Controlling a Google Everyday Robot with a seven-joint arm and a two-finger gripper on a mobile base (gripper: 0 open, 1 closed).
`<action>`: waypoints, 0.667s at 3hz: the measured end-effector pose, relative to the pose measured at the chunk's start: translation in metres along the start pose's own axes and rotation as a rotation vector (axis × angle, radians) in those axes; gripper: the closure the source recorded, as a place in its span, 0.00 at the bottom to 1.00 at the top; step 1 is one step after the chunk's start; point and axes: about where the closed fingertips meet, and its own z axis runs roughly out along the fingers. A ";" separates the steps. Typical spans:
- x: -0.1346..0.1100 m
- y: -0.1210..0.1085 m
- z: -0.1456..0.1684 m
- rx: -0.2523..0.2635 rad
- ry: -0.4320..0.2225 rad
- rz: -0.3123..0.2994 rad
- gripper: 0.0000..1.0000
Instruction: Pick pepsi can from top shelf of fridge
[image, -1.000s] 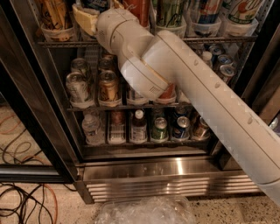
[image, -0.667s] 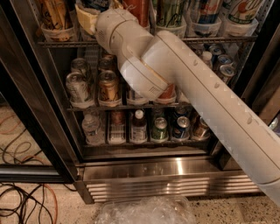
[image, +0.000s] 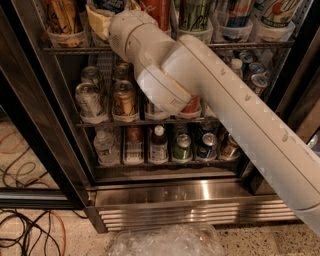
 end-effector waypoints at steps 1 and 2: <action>-0.004 0.001 -0.003 0.007 -0.013 0.006 1.00; -0.018 -0.002 -0.007 0.021 -0.057 0.010 1.00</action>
Offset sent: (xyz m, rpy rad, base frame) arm -0.0149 -0.0137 0.0325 0.0771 -0.0896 -0.0379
